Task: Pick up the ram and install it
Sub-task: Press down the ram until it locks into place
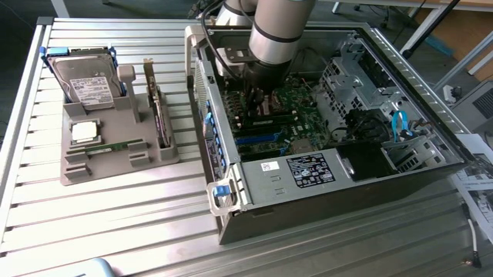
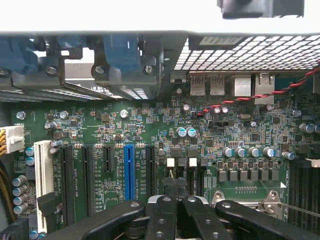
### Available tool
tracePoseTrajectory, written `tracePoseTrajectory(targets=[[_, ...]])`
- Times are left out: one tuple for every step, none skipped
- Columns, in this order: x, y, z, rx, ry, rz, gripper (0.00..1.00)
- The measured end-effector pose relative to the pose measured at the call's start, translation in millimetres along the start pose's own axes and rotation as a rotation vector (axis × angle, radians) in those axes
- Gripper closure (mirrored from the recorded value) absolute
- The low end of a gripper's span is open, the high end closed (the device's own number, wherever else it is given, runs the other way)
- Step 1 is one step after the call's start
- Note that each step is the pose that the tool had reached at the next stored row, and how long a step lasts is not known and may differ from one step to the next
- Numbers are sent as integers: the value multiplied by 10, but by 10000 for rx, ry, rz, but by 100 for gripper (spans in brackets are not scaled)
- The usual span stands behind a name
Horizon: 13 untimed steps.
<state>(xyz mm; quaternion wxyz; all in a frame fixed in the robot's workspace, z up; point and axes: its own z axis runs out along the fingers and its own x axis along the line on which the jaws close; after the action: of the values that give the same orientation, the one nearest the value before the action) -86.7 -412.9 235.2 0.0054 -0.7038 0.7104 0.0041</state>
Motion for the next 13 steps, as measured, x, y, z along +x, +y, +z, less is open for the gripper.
tracePoseTrajectory(targets=[[0, 0, 6, 0, -1, 0, 89], [1, 0, 10, -1, 3, 0, 89], [1, 0, 11, -2, 4, 0, 89], [1, 0, 11, -2, 4, 0, 89], [1, 0, 12, -2, 3, 0, 89], [0, 0, 13, -1, 2, 1, 89], [0, 0, 13, -1, 1, 0, 89], [1, 0, 14, -1, 1, 1, 89], [1, 0, 16, -1, 2, 0, 89], [1, 0, 18, -1, 2, 0, 89], [1, 0, 19, -2, 3, 0, 89], [1, 0, 20, -2, 3, 0, 89], [1, 0, 21, -2, 3, 0, 89]])
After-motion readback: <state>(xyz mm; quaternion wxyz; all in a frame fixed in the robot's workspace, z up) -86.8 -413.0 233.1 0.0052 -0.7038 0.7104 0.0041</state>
